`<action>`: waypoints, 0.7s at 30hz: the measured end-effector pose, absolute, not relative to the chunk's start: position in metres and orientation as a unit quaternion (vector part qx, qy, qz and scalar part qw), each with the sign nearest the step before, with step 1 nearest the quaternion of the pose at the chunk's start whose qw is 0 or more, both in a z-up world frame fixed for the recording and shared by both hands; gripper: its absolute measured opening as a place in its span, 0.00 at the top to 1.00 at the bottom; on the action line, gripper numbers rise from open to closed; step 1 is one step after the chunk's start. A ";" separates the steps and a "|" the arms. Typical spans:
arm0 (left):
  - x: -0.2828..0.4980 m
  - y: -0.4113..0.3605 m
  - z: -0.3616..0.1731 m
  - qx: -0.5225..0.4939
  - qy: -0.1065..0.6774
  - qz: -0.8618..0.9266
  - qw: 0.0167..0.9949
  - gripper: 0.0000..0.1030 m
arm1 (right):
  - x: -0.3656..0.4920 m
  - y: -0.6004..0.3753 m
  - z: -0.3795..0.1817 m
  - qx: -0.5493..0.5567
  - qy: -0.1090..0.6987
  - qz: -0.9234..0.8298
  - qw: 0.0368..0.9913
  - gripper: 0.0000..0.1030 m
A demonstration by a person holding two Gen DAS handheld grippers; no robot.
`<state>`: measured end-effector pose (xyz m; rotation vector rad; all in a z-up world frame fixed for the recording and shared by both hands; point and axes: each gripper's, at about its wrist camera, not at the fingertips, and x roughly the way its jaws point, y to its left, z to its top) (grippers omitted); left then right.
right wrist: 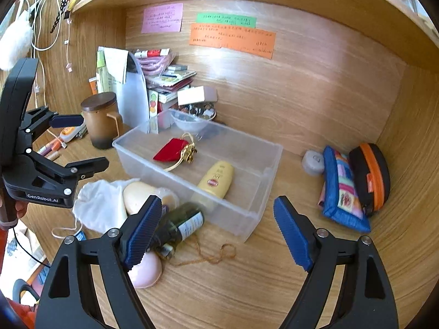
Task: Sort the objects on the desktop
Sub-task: 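Move both grippers back toward the white cloth bag and green bottle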
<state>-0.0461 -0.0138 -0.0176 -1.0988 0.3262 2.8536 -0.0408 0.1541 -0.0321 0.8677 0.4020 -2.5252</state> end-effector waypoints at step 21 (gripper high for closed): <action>-0.045 -0.014 -0.089 -0.441 0.091 0.885 0.120 0.03 | -0.061 0.147 -0.104 0.412 0.101 -0.871 0.248 0.21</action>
